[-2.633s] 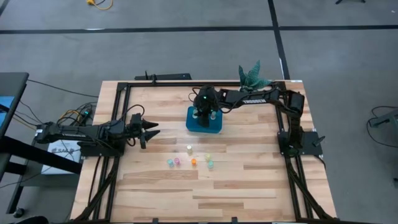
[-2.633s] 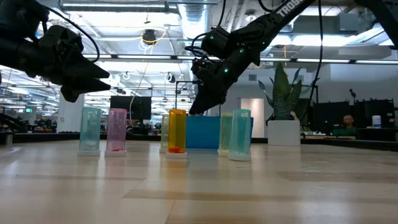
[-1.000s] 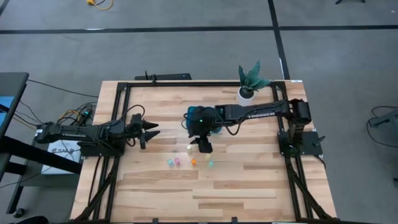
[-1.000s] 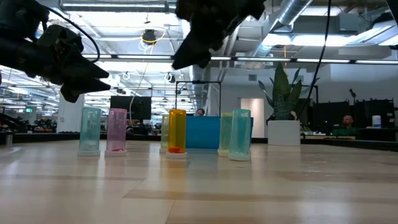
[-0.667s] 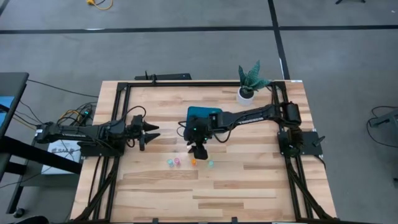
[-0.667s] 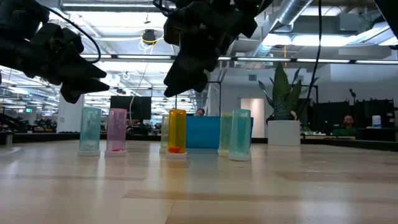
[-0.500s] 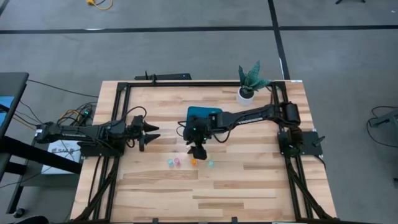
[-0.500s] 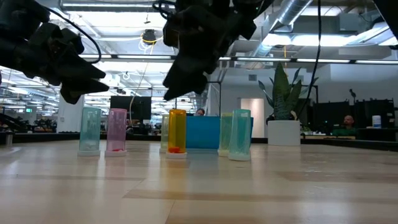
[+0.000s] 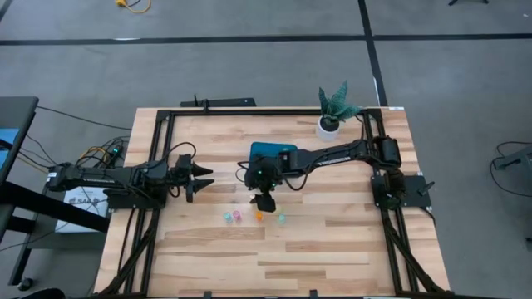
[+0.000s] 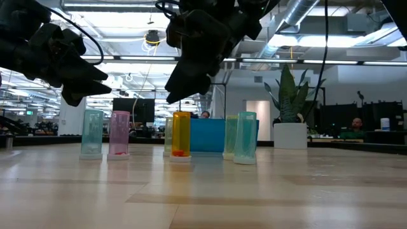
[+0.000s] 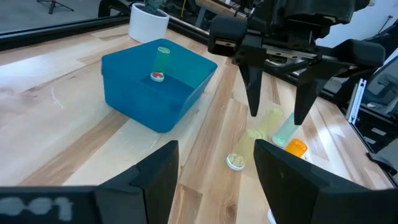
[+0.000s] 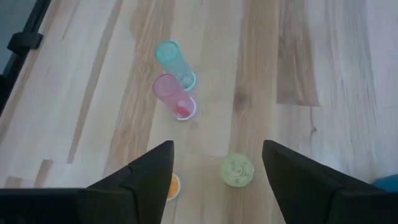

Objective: Pick and place pill bottles into a basket
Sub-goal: Put the green medicine bottle into the blue bin

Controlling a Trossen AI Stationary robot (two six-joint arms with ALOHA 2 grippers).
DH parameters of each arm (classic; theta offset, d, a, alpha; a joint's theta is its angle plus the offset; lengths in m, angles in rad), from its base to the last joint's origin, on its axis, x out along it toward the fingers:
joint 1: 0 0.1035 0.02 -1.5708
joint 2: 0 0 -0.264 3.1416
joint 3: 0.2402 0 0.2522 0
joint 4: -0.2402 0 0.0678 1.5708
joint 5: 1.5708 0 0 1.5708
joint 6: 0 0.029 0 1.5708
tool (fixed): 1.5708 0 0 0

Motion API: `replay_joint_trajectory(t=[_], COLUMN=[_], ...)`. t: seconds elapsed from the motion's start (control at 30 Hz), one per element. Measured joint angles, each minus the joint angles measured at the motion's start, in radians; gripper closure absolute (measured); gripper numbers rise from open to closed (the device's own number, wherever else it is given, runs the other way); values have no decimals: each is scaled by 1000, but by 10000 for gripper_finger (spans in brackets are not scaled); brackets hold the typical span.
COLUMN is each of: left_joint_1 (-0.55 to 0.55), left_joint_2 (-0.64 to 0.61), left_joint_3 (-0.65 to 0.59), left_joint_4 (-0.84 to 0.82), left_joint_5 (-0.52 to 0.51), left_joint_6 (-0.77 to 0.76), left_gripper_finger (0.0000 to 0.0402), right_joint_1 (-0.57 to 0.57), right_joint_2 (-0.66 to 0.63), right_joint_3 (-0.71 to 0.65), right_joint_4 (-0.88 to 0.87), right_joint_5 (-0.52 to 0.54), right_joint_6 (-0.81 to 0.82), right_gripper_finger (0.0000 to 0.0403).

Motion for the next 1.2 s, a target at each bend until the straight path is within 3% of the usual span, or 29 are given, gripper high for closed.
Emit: replay_joint_trajectory(t=[0.3,0.97,1.2], left_joint_1=[0,0,0], left_joint_2=[0,0,-1], left_joint_3=[0,0,0], left_joint_4=[0,0,0], left_joint_5=[0,-1,-1], left_joint_6=[0,0,0], left_gripper_finger=[203,203,203], right_joint_1=[0,-16,-11], right_joint_2=[0,0,80], right_joint_3=[0,0,8], right_joint_4=[-81,-75,-24], right_joint_5=[32,52,44], right_joint_6=[-13,-41,-4], right_gripper_finger=[174,200,198])
